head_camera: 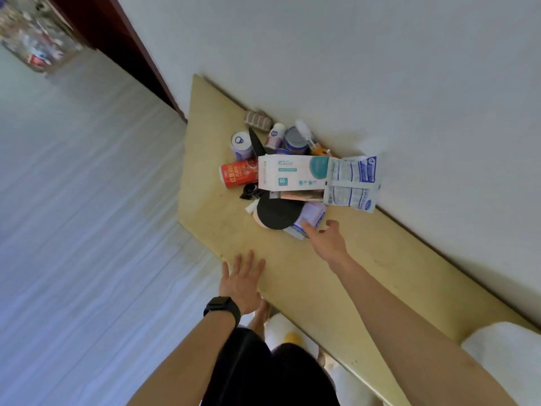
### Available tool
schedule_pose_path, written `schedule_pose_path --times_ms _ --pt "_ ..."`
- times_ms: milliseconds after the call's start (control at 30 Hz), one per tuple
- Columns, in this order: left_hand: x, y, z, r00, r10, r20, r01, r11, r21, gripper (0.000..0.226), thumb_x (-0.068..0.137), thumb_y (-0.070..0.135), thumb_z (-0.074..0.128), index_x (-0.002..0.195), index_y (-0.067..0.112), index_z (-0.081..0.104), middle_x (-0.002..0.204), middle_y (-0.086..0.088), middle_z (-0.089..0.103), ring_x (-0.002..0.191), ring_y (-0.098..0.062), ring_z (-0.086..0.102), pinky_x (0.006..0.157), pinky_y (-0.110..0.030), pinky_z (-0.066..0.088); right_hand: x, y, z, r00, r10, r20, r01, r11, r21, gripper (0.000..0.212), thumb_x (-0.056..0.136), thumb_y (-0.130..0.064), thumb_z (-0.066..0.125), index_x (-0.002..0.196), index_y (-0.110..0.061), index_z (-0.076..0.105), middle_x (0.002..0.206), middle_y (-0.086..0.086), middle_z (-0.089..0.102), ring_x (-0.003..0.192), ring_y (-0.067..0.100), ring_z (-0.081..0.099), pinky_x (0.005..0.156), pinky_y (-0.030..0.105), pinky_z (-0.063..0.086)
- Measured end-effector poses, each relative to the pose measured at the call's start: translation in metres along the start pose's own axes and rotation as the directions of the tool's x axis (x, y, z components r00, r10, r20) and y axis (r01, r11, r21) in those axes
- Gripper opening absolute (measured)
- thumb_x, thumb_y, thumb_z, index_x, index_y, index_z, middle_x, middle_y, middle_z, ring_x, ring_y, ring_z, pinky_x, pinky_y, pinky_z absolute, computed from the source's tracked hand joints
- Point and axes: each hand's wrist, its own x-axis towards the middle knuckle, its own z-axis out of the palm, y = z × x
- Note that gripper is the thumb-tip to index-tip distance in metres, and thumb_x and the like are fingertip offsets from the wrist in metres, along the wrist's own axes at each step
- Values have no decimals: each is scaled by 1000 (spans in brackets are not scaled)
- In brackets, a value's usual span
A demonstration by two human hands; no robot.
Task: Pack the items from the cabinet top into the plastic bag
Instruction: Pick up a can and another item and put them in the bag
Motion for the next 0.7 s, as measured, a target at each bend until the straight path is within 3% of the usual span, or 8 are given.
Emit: schedule_pose_path --times_ms 133,233,333,433,533,600,633,700 --pt "5 -1 -1 1000 1 22 -1 1000 21 78 98 40 41 157 32 -9 164 -2 -20 151 -32 -13 120 -59 -5 25 -20 19 996 39 -77 -31 994 105 82 82 -53 70 140 -9 34 135 14 54 119 33 55 95 39 45" --pt "5 -4 -1 999 18 31 -19 1000 24 77 99 40 41 157 33 -9 164 -2 -20 151 -32 -13 119 -60 -5 33 -20 21 995 85 -57 -74 982 176 85 76 -51 76 139 -9 37 129 9 56 115 29 56 94 39 47" --pt "4 -8 0 999 32 29 -32 999 10 78 98 42 42 157 33 -9 164 -2 -21 151 -32 -13 119 -60 -5 26 -3 13 997 79 8 -78 961 266 82 69 -47 84 132 -9 49 119 4 62 103 23 63 77 31 48" --pt "4 -3 -5 999 24 34 -23 1000 -18 76 97 46 42 157 31 -4 164 -2 -18 151 -32 -10 120 -59 -2 6 34 -2 986 123 115 -161 886 434 76 63 -42 86 125 -11 56 109 11 72 81 18 71 60 25 51" --pt "11 7 -15 1000 -12 -1 12 983 -186 66 96 48 42 155 27 21 165 -5 2 149 -32 13 120 -51 15 -31 66 -20 959 183 218 -279 749 601 64 70 -29 82 125 -11 54 101 9 74 82 23 73 68 31 56" --pt "17 15 -25 996 -78 -49 51 910 -412 56 95 45 48 145 21 39 155 -7 28 137 -29 38 111 -42 33 -56 83 -33 951 193 242 -308 656 689 36 81 -16 72 113 -15 57 95 8 70 80 25 68 74 36 55" --pt "21 20 -32 990 -130 -54 78 826 -558 52 95 42 52 140 18 44 147 -8 39 129 -29 45 106 -39 39 -68 91 -39 948 189 255 -317 613 724 29 80 -12 70 106 -17 58 94 9 67 80 26 66 75 39 52" --pt "36 25 -46 967 -256 -11 145 580 -802 48 94 38 58 132 11 47 135 -11 52 118 -31 53 98 -36 42 -91 102 -52 952 163 260 -307 525 794 44 61 -13 75 102 -19 59 96 11 64 84 29 63 79 43 51"
